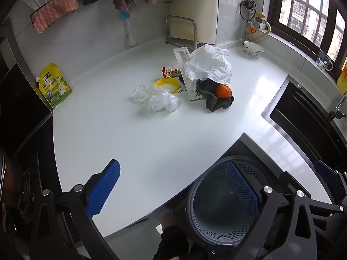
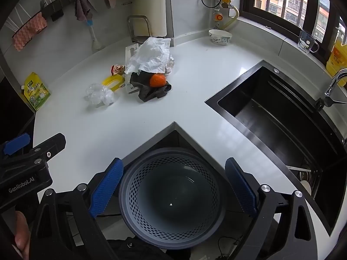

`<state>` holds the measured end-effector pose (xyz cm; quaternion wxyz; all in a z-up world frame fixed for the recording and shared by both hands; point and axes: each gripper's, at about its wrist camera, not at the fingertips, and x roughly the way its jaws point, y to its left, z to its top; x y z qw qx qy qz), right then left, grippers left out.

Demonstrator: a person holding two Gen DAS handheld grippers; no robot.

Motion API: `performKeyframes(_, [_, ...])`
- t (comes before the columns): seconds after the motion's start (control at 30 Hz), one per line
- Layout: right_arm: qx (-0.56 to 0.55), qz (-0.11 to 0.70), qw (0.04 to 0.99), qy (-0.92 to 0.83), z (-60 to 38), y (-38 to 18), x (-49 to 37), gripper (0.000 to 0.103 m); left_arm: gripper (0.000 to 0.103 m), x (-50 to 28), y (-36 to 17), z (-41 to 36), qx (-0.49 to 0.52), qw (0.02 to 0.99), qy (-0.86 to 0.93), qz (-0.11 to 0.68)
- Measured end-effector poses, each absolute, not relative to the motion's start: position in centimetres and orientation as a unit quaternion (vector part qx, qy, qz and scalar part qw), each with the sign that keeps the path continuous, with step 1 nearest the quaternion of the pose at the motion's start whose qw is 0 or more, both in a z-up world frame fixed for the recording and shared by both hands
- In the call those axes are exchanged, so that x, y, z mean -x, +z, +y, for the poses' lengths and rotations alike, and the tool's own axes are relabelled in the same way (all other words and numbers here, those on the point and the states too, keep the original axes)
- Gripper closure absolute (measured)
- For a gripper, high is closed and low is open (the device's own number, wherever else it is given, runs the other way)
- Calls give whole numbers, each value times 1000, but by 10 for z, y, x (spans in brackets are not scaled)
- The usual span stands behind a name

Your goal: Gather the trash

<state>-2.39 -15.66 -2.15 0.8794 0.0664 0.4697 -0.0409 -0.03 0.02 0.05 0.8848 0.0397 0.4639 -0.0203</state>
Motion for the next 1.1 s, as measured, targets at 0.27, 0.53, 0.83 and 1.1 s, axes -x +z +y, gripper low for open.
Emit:
performKeyframes(0.27, [-66, 469, 880, -40, -156, -20, 25, 12, 6, 0, 2, 5, -38, 886, -20, 461])
performKeyframes(0.53, [-67, 467, 881, -41, -157, -19, 26, 12, 6, -1, 7, 8, -39, 888, -19, 458])
performKeyframes(0.83, [-73, 466, 881, -38, -161, -18, 25, 12, 6, 0, 16, 10, -42, 888, -17, 458])
performKeyframes(1.1, [-75, 465, 881, -39, -161, -18, 25, 12, 6, -1, 18, 10, -43, 888, -17, 458])
